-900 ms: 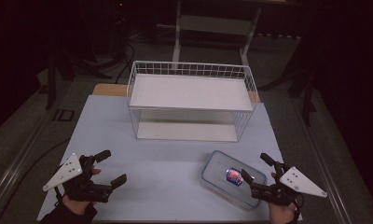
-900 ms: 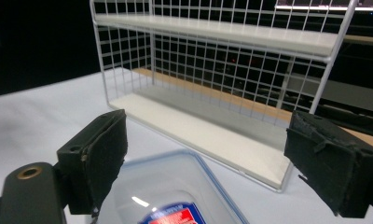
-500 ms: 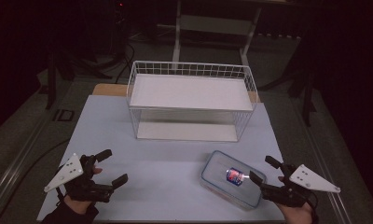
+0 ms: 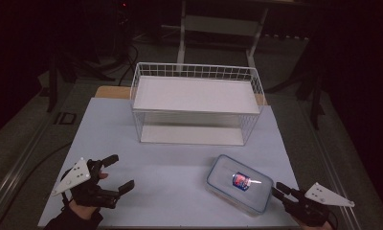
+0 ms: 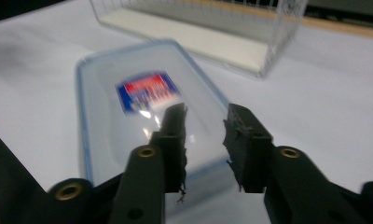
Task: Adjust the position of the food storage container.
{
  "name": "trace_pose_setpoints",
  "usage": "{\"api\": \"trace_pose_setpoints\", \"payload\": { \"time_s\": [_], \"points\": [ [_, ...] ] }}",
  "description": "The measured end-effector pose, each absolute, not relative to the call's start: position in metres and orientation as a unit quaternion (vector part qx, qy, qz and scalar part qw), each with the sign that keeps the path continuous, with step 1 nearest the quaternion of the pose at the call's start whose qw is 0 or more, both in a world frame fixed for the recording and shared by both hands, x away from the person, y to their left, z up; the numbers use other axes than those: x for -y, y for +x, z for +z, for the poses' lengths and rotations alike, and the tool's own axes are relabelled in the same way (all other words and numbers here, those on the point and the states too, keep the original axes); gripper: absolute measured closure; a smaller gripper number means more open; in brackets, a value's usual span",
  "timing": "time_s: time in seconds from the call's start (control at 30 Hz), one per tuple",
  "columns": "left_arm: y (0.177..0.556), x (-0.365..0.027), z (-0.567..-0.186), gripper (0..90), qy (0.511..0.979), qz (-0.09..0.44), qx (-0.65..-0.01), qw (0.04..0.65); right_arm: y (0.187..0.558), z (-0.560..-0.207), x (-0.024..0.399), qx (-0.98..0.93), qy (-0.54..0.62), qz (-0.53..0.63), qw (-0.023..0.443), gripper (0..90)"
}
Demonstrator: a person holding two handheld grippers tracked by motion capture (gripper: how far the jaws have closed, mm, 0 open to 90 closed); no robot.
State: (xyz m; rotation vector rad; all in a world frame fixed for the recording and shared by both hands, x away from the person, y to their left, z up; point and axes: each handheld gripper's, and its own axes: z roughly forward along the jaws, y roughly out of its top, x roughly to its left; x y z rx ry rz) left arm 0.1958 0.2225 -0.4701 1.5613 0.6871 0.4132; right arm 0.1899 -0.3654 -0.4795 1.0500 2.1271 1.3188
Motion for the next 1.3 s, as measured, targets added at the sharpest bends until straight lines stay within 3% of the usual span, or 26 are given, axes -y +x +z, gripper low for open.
{"api": "trace_pose_setpoints", "payload": {
  "time_s": [0.27, 0.57, 1.3],
  "points": [
    [0.197, -0.221, -0.471, 0.9, 0.688, 0.177, -0.300, 0.637, 0.182, -0.498, 0.373, -0.795, 0.378, 0.434, 0.194, 89.7],
    [0.198, -0.222, -0.472, 0.9, 0.689, 0.177, -0.302, 0.634, 0.184, -0.516, 0.373, -0.799, 0.389, 0.424, 0.173, 90.0],
    [0.198, -0.220, -0.475, 0.9, 0.695, 0.172, -0.299, 0.632, 0.203, -0.516, 0.369, -0.795, 0.391, 0.430, 0.172, 90.0]
  ]
}}
